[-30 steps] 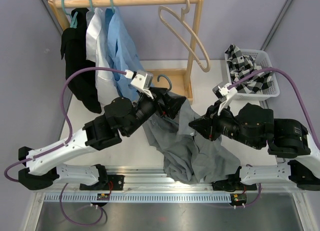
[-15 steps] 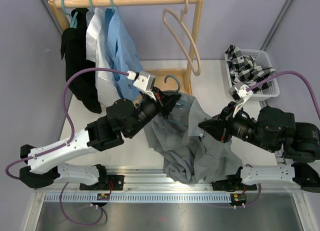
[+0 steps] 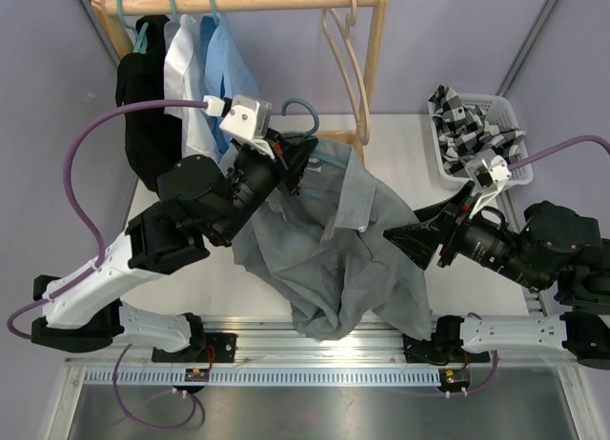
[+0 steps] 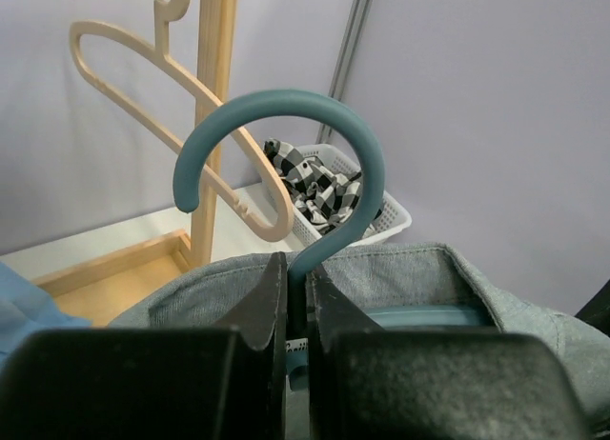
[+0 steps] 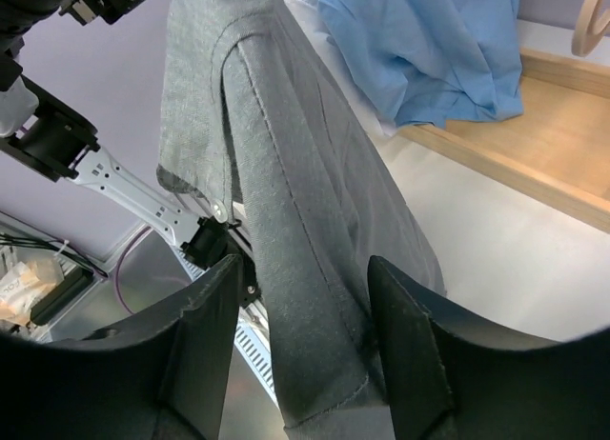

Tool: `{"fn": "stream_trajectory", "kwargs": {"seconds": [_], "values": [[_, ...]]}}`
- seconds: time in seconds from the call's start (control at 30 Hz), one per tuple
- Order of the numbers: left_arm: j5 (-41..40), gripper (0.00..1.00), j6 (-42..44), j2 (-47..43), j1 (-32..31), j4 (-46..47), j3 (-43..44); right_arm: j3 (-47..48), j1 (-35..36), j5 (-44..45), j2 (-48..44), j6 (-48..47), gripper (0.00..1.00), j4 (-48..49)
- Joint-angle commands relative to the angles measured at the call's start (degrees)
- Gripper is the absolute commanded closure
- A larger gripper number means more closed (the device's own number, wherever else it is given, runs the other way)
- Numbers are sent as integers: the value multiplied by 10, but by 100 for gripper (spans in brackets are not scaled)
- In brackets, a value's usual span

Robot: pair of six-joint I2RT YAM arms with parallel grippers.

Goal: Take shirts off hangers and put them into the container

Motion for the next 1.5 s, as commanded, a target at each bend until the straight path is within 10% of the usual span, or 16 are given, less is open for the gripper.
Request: {"fn": "stream_trajectory", "kwargs": {"seconds": [0.0,0.47,0.8,0.93,0.97,1.0,1.47], "values": [[-15,100,23,25,2,9,51,-16,1,6,-5,-12,37,20],[-37,100,81,74,2,-5,153,-47,1,-15,-7,-1,1,15],[-50,100,113,69,2,-12,192,-86,1,1,-38,16,2,6],[-56,100,121,61,2,-5,193,-99,1,-12,-42,17,41,8],[-61,100,126,60,2,-4,194,-100,1,-12,-43,19,85,6],[-65,100,135,58,2,-5,201,-100,1,-11,-45,26,100,5],[-197,100,292,-28,2,112,181,-136,1,41,-119,115,100,-121]]}}
